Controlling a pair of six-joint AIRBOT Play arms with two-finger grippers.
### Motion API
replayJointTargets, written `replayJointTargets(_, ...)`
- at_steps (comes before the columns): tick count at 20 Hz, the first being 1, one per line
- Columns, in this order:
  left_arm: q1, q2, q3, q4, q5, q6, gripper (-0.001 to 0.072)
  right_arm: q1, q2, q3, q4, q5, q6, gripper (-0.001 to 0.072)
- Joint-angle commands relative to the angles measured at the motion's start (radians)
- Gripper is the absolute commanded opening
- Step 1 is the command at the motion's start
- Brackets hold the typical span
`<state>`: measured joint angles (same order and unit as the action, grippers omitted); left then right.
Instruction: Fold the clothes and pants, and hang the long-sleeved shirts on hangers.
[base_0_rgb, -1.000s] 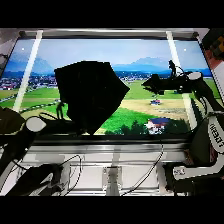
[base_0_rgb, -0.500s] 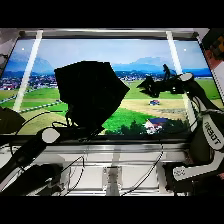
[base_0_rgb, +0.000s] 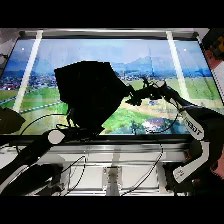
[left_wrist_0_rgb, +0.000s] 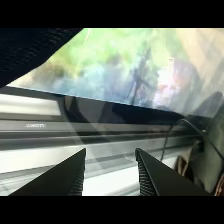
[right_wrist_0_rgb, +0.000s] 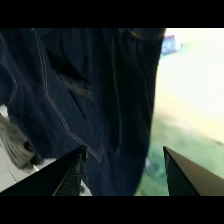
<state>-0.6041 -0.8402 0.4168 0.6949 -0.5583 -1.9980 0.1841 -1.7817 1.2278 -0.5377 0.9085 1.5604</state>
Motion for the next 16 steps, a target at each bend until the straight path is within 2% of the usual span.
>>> replayJointTargets(1,-0.001,-0.031,-0.003,-0.015,0.009,-0.003,0.0370,0.029,-0.017,0.001,0.011,-0.144,0.066,0.0547)
replayJointTargets(5,-0.001,-0.048,-0.003,-0.014,0.008,-0.003,0.0370,0.029,-0.018,0.002,0.014,-0.226,0.099,0.0539)
replayJointTargets(9,-0.001,-0.082,-0.004,-0.015,0.004,-0.003,0.0371,0.030,-0.040,0.006,0.019,-0.236,0.107,0.0535)
replayJointTargets(10,-0.002,-0.085,-0.004,-0.016,0.004,-0.003,0.0371,0.035,-0.045,0.006,0.021,-0.236,0.107,0.0503)
replayJointTargets(11,-0.007,-0.085,-0.004,-0.015,0.005,-0.003,0.0371,0.040,-0.047,0.006,0.021,-0.238,0.107,0.0443)
replayJointTargets(12,-0.016,-0.085,-0.004,-0.015,0.005,-0.003,0.0371,0.043,-0.047,0.006,0.022,-0.246,0.107,0.0426)
replayJointTargets(13,-0.030,-0.089,-0.004,-0.015,0.006,-0.003,0.0371,0.047,-0.047,0.006,0.023,-0.249,0.106,0.0294)
replayJointTargets(14,-0.043,-0.095,-0.004,-0.015,0.010,-0.003,0.0371,0.049,-0.047,0.006,0.023,-0.248,0.105,0.0068)
replayJointTargets(15,-0.058,-0.107,-0.004,-0.015,0.024,-0.003,0.0371,0.049,-0.047,0.006,0.023,-0.246,0.100,0.0035)
replayJointTargets(16,-0.071,-0.121,-0.004,-0.015,0.050,-0.003,0.0371,0.049,-0.047,0.006,0.022,-0.237,0.095,0.0034)
